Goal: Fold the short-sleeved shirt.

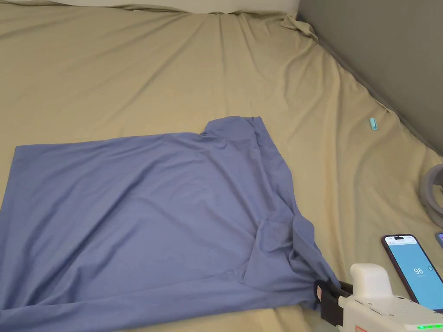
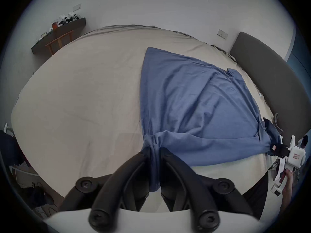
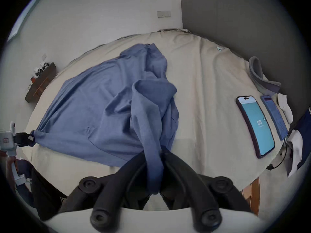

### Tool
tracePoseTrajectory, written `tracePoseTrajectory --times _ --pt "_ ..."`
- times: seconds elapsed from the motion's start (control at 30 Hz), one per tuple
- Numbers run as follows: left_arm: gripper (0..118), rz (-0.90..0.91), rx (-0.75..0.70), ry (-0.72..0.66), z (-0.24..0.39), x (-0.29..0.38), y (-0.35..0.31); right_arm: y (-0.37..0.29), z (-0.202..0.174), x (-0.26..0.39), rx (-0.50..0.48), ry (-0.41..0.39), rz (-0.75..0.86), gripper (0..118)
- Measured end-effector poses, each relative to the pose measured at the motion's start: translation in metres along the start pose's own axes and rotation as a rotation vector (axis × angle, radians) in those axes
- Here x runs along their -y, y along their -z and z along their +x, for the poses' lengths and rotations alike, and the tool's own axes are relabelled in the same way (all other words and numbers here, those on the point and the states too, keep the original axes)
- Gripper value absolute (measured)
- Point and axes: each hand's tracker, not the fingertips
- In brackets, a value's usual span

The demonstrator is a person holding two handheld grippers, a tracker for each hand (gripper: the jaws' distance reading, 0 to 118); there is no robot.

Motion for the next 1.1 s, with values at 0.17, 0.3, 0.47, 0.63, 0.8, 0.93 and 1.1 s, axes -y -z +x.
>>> tracePoseTrajectory --times 0.17,0.3,0.47,0.63,0.8,0.93,1.1 --pt "9 0.037 0.004 0.037 0.011 -0.03 -0.021 -0.022 -0.006 -0.037 -0.031 0.005 0.075 6" --pt "9 0.081 -0.007 0.082 0.013 -0.072 -0.018 -0.014 -0.01 -0.085 -0.05 -0.001 0.108 6" --pt "9 0.055 -0.023 0.124 0.013 -0.123 0.033 0.035 -0.016 -0.14 -0.059 -0.029 0.105 6" --pt "9 0.004 -0.04 0.108 0.013 -0.154 0.099 0.099 -0.023 -0.17 -0.049 -0.026 0.054 6" --pt "9 -0.071 -0.052 0.088 0.008 -0.154 0.139 0.143 -0.021 -0.169 -0.016 -0.02 -0.019 6" --pt "10 -0.071 -0.049 0.069 0.006 -0.147 0.144 0.153 -0.02 -0.161 -0.012 -0.022 -0.033 10" --pt "86 -0.023 -0.075 0.062 0.002 -0.14 0.128 0.142 -0.02 -0.157 -0.026 -0.016 -0.043 105"
